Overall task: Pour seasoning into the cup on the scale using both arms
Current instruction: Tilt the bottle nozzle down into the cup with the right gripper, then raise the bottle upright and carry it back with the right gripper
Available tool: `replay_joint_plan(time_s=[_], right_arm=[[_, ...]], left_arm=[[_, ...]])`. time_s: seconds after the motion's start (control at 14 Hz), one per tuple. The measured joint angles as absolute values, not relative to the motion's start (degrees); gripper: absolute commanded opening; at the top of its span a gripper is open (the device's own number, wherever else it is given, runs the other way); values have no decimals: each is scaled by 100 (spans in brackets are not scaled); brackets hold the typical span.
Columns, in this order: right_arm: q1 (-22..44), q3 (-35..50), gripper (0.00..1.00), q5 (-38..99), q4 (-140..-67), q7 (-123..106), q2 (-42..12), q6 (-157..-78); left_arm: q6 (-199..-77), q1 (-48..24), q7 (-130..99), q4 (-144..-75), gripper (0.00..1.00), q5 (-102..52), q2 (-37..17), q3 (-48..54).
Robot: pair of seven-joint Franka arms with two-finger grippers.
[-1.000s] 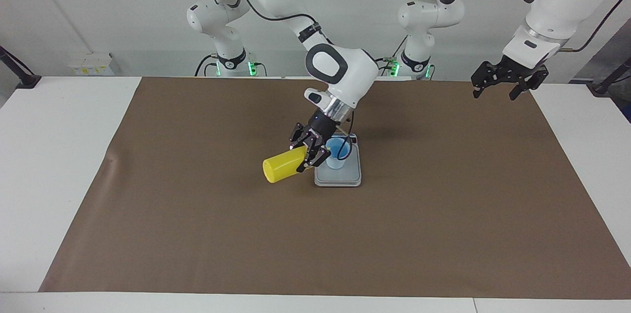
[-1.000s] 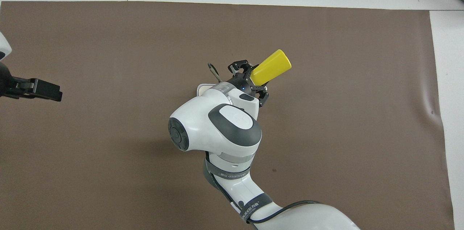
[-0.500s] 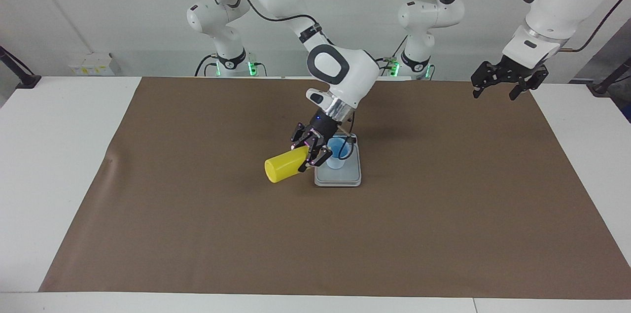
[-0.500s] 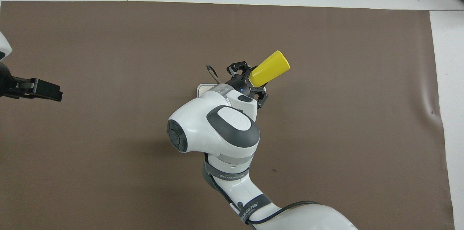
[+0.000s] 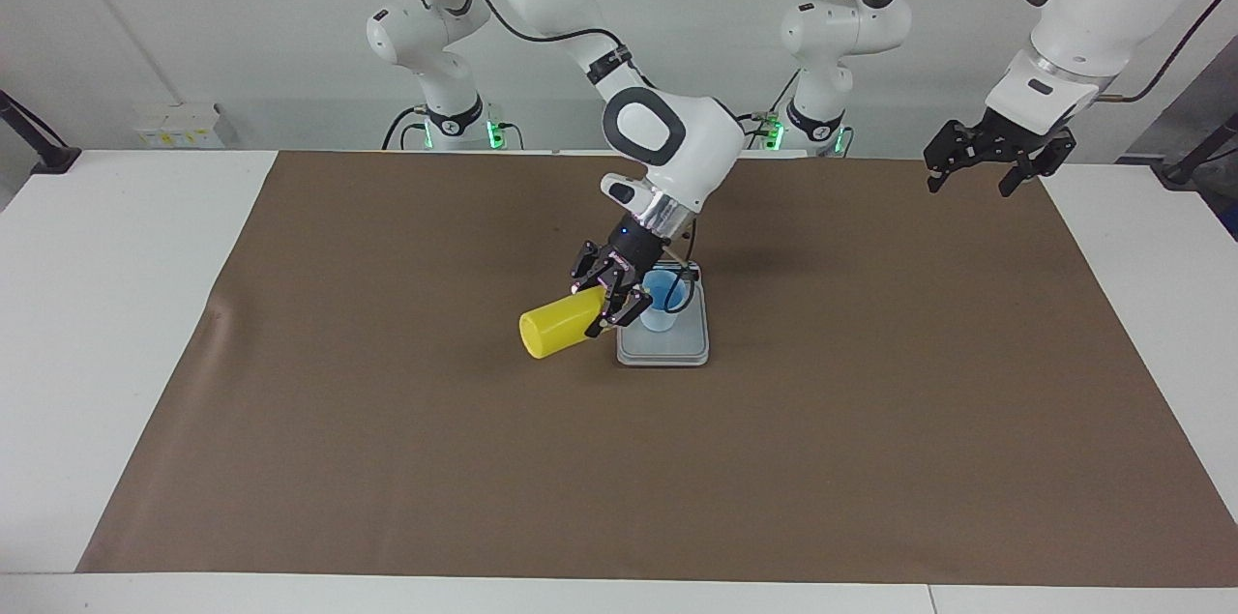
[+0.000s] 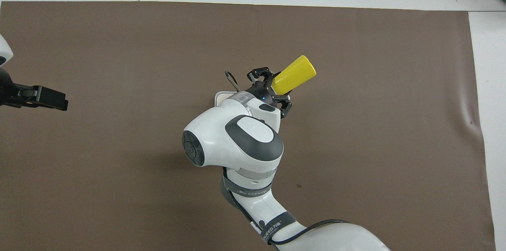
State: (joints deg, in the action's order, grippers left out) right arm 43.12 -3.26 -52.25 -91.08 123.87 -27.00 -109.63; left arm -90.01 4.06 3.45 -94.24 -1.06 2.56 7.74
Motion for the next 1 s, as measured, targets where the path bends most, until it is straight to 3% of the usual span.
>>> replay_joint_plan(time_s=[0.64,1.0], right_arm=[[4217,-345,0,-4900,-9007,12398,-2580,-10891],[3596,-355,0,-3423,-8933,12307,-1910,-11056]], left_arm=[[-9026,406,345,-9424,100,-106,256,775],[-9029,406,345,-9424,100,-106,256,775]])
